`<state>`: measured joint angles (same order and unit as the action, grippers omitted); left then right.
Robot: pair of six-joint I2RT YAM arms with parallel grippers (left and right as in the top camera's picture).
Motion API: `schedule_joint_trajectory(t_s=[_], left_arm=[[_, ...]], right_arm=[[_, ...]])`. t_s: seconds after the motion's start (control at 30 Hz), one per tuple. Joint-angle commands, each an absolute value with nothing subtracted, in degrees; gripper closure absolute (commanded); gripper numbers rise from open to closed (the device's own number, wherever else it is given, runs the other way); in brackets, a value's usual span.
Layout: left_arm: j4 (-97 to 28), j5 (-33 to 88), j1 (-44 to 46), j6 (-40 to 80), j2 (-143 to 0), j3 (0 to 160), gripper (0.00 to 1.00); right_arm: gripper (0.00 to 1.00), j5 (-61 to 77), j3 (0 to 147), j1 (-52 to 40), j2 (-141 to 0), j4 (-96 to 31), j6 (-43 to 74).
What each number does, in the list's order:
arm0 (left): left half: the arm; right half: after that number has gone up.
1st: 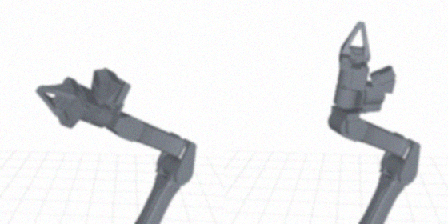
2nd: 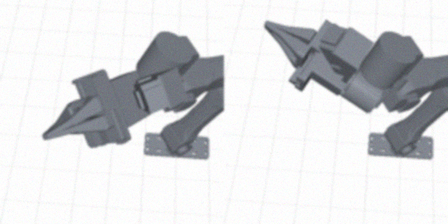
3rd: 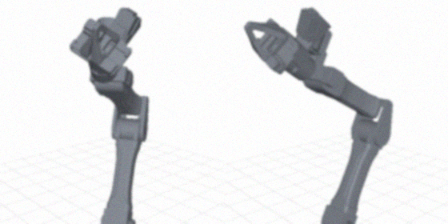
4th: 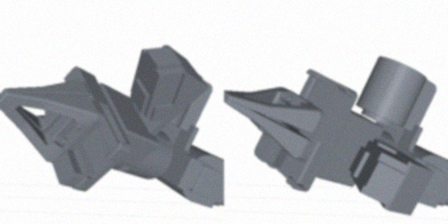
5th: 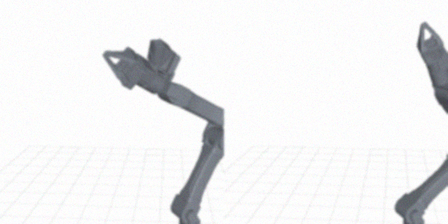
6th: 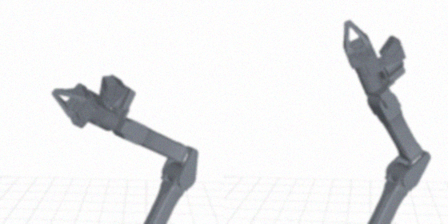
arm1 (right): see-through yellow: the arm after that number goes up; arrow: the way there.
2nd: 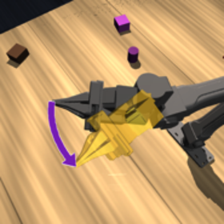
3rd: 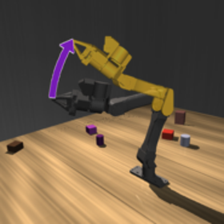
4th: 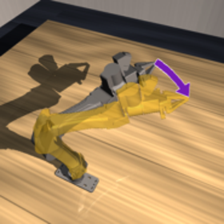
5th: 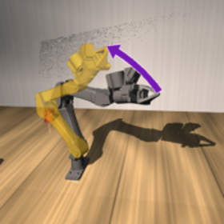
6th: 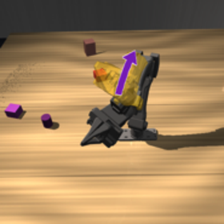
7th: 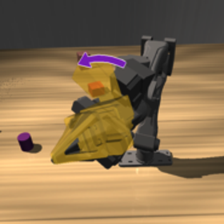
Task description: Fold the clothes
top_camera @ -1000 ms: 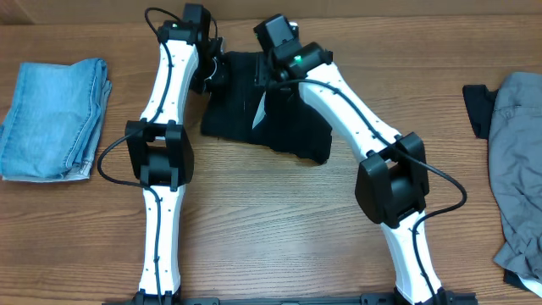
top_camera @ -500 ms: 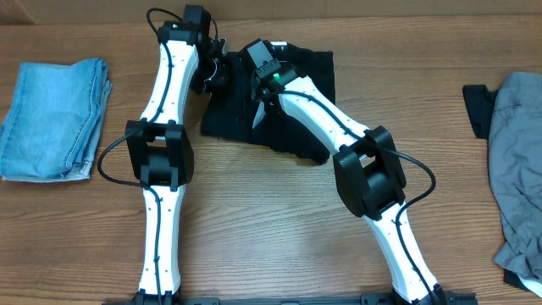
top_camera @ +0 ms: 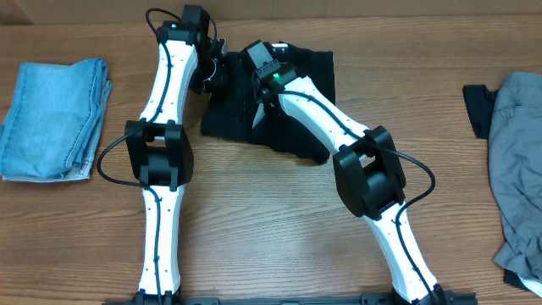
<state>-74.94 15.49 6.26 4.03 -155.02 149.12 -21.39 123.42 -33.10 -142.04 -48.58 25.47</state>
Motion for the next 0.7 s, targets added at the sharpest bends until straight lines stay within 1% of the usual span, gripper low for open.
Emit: schedule_joint_trajectory(t_s=[0.0, 0.03, 0.07, 0.1, 0.2, 0.33, 0.5, 0.67], left_arm=[[-74.94, 16.56, 5.85, 2.74, -155.59, 149.18, 0.96], [-74.94, 16.56, 5.85, 2.74, -155.59, 149.18, 0.96], [-74.96, 16.56, 5.85, 2.74, -155.59, 149.18, 0.96], [-75.00, 16.56, 5.85, 2.72, -155.59, 149.18, 0.96], [-75.07, 16.56, 5.80, 2.74, -155.59, 149.18, 0.96], [-75.00, 16.56, 5.69, 2.76, -155.59, 149.18, 0.96], [-75.40, 16.53, 5.23, 2.74, -155.59, 149.18, 0.96], [-75.33, 16.32, 5.15, 2.74, -155.59, 149.18, 0.96]], right_arm=[[0.57, -21.82, 123.72, -33.04, -143.68, -48.14, 25.74], [0.69, -21.82, 123.72, -33.04, -143.79, -48.12, 25.74], [0.86, -21.91, 123.74, -33.04, -143.74, -48.10, 25.36], [0.96, -22.61, 124.01, -33.01, -143.20, -48.25, 25.30], [0.96, -25.76, 125.23, -32.47, -140.25, -48.75, 25.30], [0.96, -26.11, 126.26, -29.67, -134.50, -50.94, 25.26], [0.96, -25.43, 126.26, -22.98, -131.28, -56.71, 25.26], [0.96, -20.21, 125.95, -14.44, -130.93, -62.72, 22.31]])
